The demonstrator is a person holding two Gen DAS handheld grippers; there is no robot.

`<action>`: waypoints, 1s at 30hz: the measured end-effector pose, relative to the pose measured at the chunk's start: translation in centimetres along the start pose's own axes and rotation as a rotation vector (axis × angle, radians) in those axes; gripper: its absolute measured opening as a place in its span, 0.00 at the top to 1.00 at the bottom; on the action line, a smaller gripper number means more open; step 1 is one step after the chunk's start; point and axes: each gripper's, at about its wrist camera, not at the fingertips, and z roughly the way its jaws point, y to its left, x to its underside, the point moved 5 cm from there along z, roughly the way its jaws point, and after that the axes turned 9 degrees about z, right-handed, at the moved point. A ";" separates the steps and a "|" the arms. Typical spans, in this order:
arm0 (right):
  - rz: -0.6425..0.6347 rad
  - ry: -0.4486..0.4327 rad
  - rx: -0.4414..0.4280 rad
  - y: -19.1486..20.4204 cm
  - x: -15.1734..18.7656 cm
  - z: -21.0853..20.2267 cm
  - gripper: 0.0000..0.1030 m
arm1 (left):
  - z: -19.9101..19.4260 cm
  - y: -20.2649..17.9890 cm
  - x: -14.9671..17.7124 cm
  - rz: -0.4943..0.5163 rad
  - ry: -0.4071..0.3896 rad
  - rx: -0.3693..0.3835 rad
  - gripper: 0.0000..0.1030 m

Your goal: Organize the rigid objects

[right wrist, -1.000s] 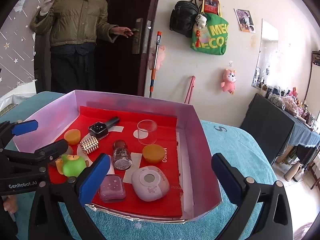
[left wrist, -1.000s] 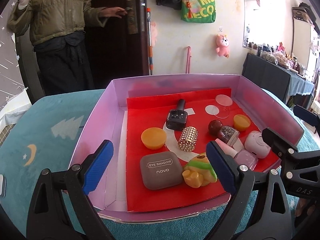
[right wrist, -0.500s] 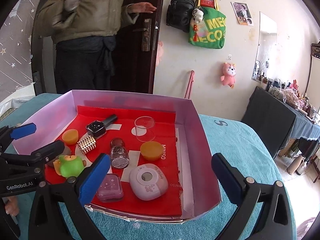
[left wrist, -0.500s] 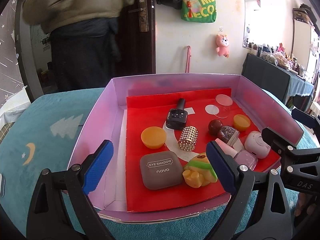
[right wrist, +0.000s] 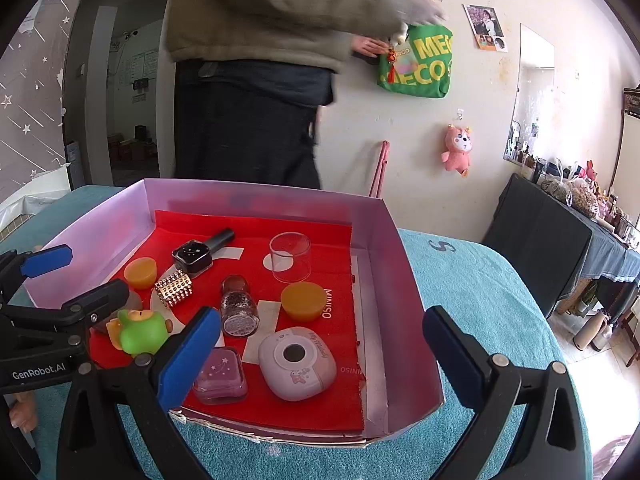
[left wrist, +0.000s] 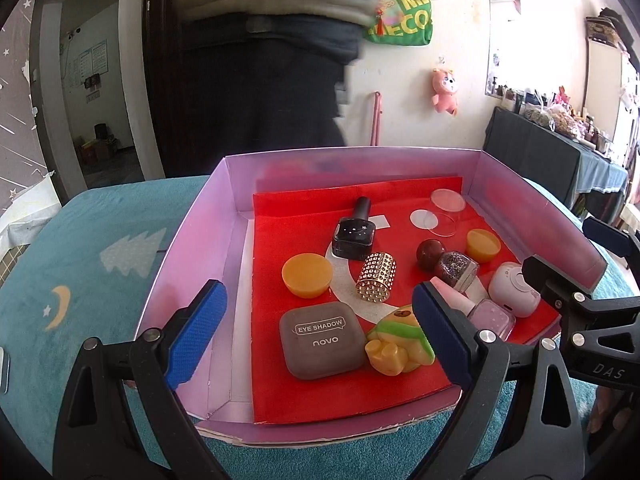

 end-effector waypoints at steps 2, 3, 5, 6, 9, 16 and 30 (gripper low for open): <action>0.000 0.000 0.000 0.0 0.0 0.0 0.00 | 0.0 0.0 0.0 0.000 0.000 0.000 0.08; 0.000 0.000 0.000 0.0 0.0 0.0 0.00 | 0.0 0.0 0.0 0.000 0.000 0.000 0.08; 0.000 0.000 0.000 0.0 0.0 0.0 0.00 | 0.0 0.0 0.0 -0.001 0.000 0.000 0.08; 0.001 0.000 0.000 0.0 0.0 0.0 0.00 | 0.0 0.0 0.0 -0.001 0.000 0.000 0.08; 0.000 0.000 0.000 0.0 0.0 0.0 0.00 | 0.0 0.0 0.0 -0.001 0.000 0.000 0.08; 0.000 0.000 0.001 0.0 0.0 0.0 0.00 | 0.0 0.0 0.0 -0.001 0.001 0.000 0.08; -0.004 -0.015 -0.033 0.5 0.0 -3.3 0.00 | -2.3 0.2 0.3 -0.016 0.000 0.001 0.08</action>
